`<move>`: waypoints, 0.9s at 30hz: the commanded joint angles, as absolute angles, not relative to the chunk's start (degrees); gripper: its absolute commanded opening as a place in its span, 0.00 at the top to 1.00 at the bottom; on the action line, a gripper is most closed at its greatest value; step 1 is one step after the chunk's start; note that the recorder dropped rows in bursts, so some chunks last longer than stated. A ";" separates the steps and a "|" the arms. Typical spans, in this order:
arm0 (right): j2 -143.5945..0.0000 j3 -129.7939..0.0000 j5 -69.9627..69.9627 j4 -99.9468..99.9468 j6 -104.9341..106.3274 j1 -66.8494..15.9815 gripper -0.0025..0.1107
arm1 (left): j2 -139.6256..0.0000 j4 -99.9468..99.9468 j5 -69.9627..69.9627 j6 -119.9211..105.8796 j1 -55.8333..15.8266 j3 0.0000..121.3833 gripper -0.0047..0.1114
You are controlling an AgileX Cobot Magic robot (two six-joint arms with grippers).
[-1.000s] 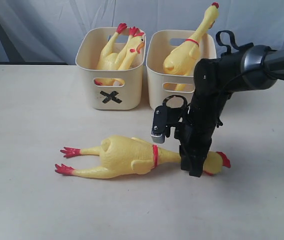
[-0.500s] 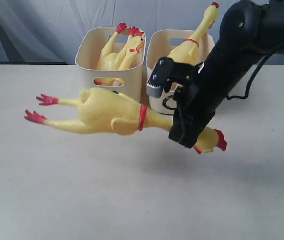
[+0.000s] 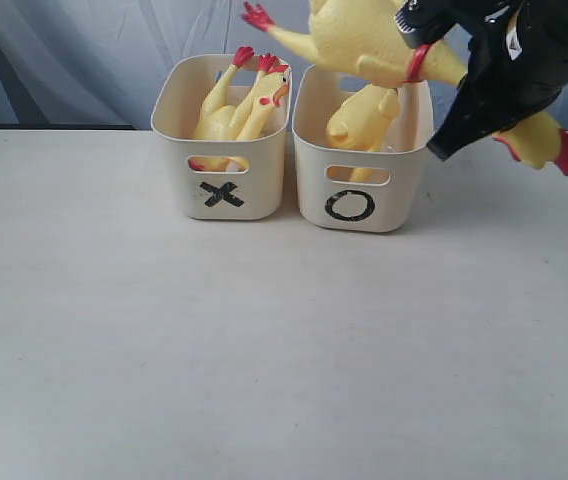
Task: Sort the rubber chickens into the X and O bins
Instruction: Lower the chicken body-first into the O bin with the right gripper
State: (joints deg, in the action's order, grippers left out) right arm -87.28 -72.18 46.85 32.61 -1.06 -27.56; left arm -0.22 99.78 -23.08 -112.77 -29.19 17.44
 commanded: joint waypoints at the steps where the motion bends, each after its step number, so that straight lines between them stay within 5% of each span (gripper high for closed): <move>1: -86.61 -72.28 49.32 41.88 -13.65 -27.39 0.99 | 0.00 99.95 -22.63 -112.58 -28.92 17.17 0.70; 14: -95.15 -73.73 50.55 41.19 -23.11 -27.39 0.99 | 0.00 99.95 -22.53 -112.58 -28.92 17.17 0.70; 27: -108.17 -93.73 64.41 31.42 -19.88 -27.39 0.99 | 0.00 99.95 -22.53 -112.58 -28.92 17.17 0.70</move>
